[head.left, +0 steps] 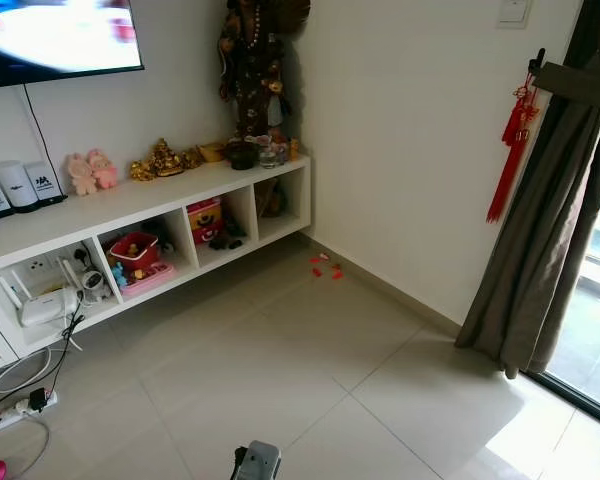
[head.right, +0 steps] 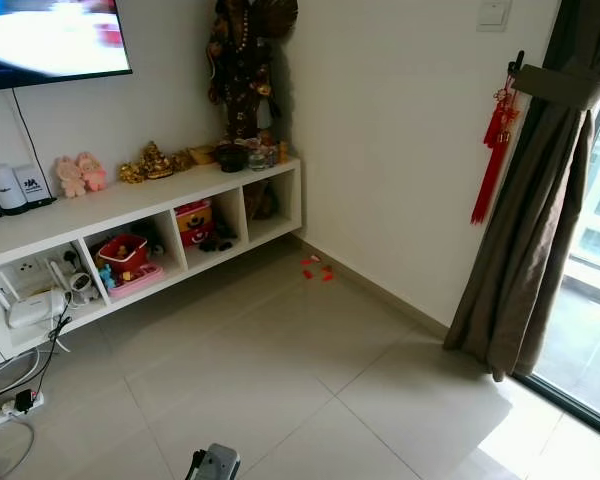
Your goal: Move the pillow to the sofa from floor
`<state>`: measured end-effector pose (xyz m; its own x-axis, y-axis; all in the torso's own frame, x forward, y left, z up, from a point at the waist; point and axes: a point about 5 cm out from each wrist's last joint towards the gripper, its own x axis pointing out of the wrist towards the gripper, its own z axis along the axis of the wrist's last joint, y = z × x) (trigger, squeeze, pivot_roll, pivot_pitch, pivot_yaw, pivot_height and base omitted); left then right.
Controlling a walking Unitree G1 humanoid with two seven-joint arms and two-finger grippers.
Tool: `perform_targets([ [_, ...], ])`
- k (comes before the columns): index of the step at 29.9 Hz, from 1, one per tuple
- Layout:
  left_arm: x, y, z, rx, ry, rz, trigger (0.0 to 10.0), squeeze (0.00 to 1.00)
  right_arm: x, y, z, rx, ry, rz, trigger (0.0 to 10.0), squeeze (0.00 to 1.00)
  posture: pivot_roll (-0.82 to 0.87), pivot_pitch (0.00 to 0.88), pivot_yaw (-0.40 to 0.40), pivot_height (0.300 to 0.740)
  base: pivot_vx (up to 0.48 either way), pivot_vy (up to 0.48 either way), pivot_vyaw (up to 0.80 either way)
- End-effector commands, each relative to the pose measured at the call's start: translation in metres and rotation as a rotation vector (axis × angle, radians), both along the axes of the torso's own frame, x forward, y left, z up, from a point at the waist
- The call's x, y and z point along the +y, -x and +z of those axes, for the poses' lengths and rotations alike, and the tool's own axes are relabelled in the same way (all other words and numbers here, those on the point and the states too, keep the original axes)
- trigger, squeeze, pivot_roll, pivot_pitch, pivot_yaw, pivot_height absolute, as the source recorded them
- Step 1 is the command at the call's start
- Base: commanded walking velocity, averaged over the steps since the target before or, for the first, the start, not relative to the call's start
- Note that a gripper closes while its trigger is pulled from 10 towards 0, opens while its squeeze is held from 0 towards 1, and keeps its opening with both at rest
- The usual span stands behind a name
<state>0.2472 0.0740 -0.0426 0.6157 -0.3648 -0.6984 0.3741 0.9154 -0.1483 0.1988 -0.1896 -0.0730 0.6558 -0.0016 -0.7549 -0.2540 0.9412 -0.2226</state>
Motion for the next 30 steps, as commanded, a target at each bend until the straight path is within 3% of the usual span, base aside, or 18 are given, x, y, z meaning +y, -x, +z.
perform_targets([
  [1, 0.003, 0.003, -0.002, 0.005, -0.002, 0.007, 10.0, 0.00, -0.002, -0.006, 0.005, -0.060, 0.048, 0.001, 10.0, 0.00, 0.14, 0.000, 0.059, 0.740, 0.000, 0.000, 0.00],
  [3, 0.013, -0.005, 0.003, -0.053, 0.003, 0.015, 10.0, 0.00, -0.009, -0.024, 0.023, -0.249, 0.119, 0.020, 10.0, 0.00, 0.14, 0.000, 0.049, 0.740, 0.000, 0.000, 0.00],
  [5, 0.013, -0.005, 0.003, -0.053, 0.003, 0.015, 10.0, 0.00, -0.009, -0.024, 0.023, -0.249, 0.119, 0.020, 10.0, 0.00, 0.14, 0.000, 0.049, 0.740, 0.000, 0.000, 0.00],
  [6, 0.018, -0.012, 0.009, -0.096, 0.051, 0.033, 10.0, 0.00, -0.011, -0.032, 0.033, -0.340, 0.116, 0.035, 10.0, 0.00, 0.14, 0.000, 0.046, 0.740, 0.000, 0.000, 0.00],
  [7, 0.018, -0.012, 0.009, -0.096, 0.051, 0.033, 10.0, 0.00, -0.011, -0.032, 0.033, -0.340, 0.116, 0.035, 10.0, 0.00, 0.14, 0.000, 0.046, 0.740, 0.000, 0.000, 0.00],
  [8, 0.025, -0.018, 0.016, -0.153, 0.116, 0.038, 10.0, 0.00, -0.014, -0.037, 0.045, -0.442, 0.094, 0.062, 10.0, 0.00, 0.16, 0.000, 0.036, 0.740, 0.000, 0.000, 0.00],
  [10, 0.025, -0.018, 0.016, -0.153, 0.116, 0.038, 10.0, 0.00, -0.014, -0.037, 0.045, -0.442, 0.094, 0.062, 10.0, 0.00, 0.16, 0.000, 0.036, 0.740, 0.000, 0.000, 0.00],
  [13, 0.043, -0.022, 0.029, -0.286, 0.211, 0.043, 10.0, 0.00, -0.022, -0.035, 0.068, -0.603, 0.026, 0.133, 10.0, 0.00, 0.19, 0.000, 0.018, 0.740, 0.000, 0.000, 0.00],
  [23, 0.051, -0.030, 0.044, -0.389, 0.219, 0.065, 10.0, 0.00, -0.026, -0.028, 0.082, -0.670, -0.051, 0.094, 10.0, 0.00, 0.20, 0.000, 0.016, 0.740, 0.000, 0.000, -0.09],
  [30, 0.036, -0.031, 0.043, -0.387, 0.199, 0.027, 10.0, 0.00, -0.021, -0.023, 0.077, -0.686, -0.067, 0.030, 10.0, 0.00, 0.17, 0.000, 0.035, 0.740, 0.000, 0.000, -0.80],
])
